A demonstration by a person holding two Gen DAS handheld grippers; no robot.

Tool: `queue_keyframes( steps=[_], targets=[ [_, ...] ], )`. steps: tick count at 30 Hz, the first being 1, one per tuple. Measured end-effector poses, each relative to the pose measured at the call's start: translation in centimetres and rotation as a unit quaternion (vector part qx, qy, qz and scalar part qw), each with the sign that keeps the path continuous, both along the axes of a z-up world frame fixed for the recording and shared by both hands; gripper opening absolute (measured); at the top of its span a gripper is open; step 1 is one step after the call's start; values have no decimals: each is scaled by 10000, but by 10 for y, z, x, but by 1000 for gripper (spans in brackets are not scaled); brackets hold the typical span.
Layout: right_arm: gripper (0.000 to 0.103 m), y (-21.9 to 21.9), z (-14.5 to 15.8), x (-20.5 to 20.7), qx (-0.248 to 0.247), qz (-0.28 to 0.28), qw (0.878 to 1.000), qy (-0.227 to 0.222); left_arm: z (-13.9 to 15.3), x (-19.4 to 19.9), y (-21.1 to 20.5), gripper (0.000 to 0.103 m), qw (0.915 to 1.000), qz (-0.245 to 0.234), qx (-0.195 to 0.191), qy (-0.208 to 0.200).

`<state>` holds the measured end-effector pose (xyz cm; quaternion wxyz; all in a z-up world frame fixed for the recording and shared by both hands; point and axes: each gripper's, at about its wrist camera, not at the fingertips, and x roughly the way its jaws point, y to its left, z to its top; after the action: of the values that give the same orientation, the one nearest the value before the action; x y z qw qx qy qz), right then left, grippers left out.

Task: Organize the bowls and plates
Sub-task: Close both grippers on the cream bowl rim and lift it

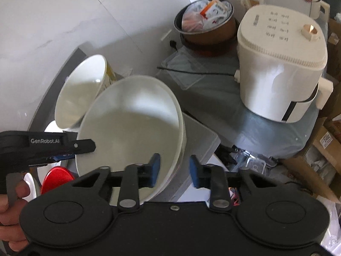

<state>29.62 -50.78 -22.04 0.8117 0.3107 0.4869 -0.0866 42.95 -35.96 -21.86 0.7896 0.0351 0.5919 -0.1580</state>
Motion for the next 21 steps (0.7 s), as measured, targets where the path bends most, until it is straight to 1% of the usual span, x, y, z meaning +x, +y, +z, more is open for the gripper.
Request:
queue_keyframes(
  steps=[2, 3, 4, 8, 12, 16, 19, 21],
  targets=[
    [19, 0, 0, 2, -33, 31, 10000, -6, -5, 3, -2, 14, 9999, -6, -43, 105],
    [19, 1, 0, 2, -82, 59, 9999, -3, -7, 4, -2, 11, 9998, -13, -103, 158],
    [19, 1, 1, 3, -123, 82, 9999, 6, -7, 4, -3, 5, 9997, -40, -163, 190],
    [19, 2, 6, 1, -215, 73, 9997, -27, 0, 2, -8, 5, 9998, -168, -108, 62],
    [19, 1, 14, -3, -216, 5, 9997, -127, 11, 0, -8, 5, 9997, -139, -221, -32],
    [19, 3, 26, -7, -241, 20, 9993, -301, 27, -5, -6, 5, 9994, -163, -239, -200],
    [18, 4, 36, -8, -175, 16, 9989, -443, 41, -8, 1, 5, 9992, -102, -289, -263],
    [18, 7, 43, -9, -219, 83, 9982, -552, 50, -11, 6, 5, 9990, -106, -265, -345]
  ],
)
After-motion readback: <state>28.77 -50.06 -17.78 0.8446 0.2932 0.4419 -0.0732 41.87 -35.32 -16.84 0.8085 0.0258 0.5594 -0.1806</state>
